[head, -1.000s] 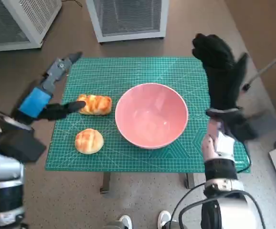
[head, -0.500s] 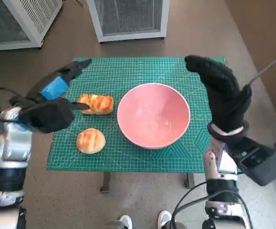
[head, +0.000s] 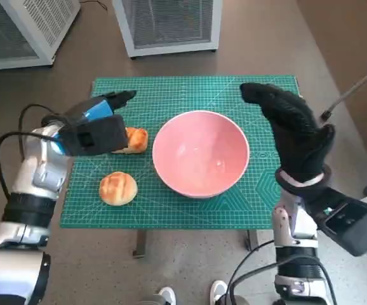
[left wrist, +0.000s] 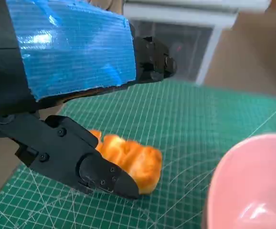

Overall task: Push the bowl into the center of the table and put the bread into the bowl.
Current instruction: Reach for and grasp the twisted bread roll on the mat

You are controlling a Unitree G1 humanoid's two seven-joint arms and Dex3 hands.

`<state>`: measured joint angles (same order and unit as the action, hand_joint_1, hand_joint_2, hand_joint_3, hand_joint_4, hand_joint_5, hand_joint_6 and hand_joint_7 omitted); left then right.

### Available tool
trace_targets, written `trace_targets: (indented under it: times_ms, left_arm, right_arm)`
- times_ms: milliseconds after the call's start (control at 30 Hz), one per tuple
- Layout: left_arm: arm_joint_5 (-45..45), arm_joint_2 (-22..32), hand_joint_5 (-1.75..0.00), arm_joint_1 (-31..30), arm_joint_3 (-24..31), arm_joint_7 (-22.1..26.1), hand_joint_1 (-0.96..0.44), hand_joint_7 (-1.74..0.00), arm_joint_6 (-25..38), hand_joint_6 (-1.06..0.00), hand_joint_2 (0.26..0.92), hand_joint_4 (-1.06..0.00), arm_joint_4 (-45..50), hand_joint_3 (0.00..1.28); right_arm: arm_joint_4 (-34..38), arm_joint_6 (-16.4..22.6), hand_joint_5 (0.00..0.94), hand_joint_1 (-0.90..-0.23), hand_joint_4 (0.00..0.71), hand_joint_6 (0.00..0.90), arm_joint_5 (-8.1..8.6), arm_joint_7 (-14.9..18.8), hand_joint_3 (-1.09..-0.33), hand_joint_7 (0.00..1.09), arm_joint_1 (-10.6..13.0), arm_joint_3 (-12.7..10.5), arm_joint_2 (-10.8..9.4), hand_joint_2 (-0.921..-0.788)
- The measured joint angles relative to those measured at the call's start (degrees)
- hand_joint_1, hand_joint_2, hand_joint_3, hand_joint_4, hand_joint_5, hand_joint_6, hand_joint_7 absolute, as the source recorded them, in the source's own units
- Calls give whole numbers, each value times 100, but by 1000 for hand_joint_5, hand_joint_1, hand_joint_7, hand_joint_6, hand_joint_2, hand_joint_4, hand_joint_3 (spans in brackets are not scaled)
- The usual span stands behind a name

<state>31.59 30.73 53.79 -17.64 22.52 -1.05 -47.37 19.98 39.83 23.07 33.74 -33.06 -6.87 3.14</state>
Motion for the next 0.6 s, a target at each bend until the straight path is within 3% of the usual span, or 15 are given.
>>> trace_targets:
  times_ms: [267, 600]
  left_arm:
    - [410, -332, -2, 407, -519, -332, -288, -31, -103, -191, 744, -61, -1128, 2]
    - [636, -549, -7, 657, -885, -628, -301, -21, -150, -195, 749, -80, -1994, 4]
  right_arm:
    - [-2, -36, 7, -432, 301, 82, 148, 10, -479, 658, 10, 3, -1, -921]
    - [-20, -53, 6, -431, 302, 85, 160, 21, -477, 661, 28, 9, -2, -921]
